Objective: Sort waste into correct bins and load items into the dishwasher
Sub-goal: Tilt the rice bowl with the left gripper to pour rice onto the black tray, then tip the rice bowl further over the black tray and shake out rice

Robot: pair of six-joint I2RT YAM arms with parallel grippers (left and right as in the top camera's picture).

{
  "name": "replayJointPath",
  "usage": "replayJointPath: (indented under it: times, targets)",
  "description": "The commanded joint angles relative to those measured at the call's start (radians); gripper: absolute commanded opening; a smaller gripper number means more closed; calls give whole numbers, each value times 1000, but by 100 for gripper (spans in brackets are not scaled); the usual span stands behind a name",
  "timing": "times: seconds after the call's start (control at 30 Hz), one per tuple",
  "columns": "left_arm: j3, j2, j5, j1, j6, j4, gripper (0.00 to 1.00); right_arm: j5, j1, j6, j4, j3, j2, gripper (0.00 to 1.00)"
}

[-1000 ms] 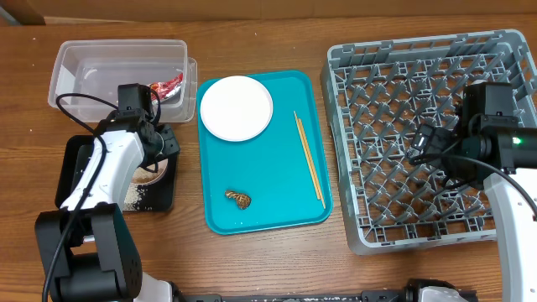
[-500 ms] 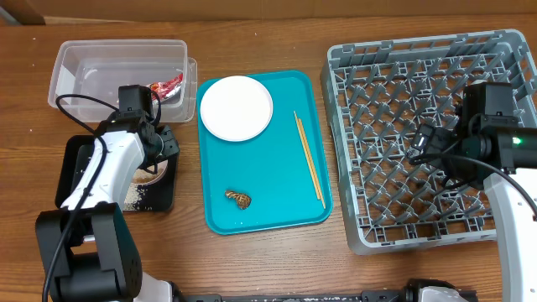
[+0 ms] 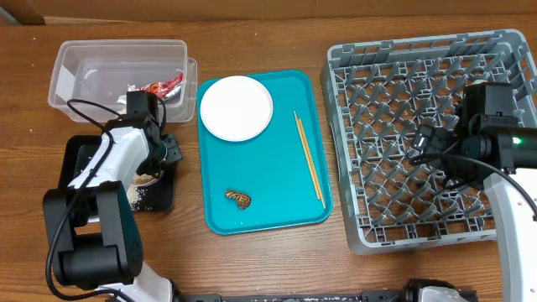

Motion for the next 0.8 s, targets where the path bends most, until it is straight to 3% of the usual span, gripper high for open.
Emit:
replayJointPath:
  times: [0.0, 0.3, 0.43, 0.77]
  targets:
    - [-10, 16, -16, -3, 2, 0, 4, 10, 2, 1, 3, 11, -5, 100]
    - [80, -34, -14, -3, 2, -107, 4, 10, 2, 1, 3, 11, -5, 100]
    - [142, -76, 55, 6, 6, -170, 4, 10, 2, 0, 3, 11, -5, 100]
    - [156, -118, 631, 167, 261, -201, 4, 10, 2, -2, 3, 11, -5, 100]
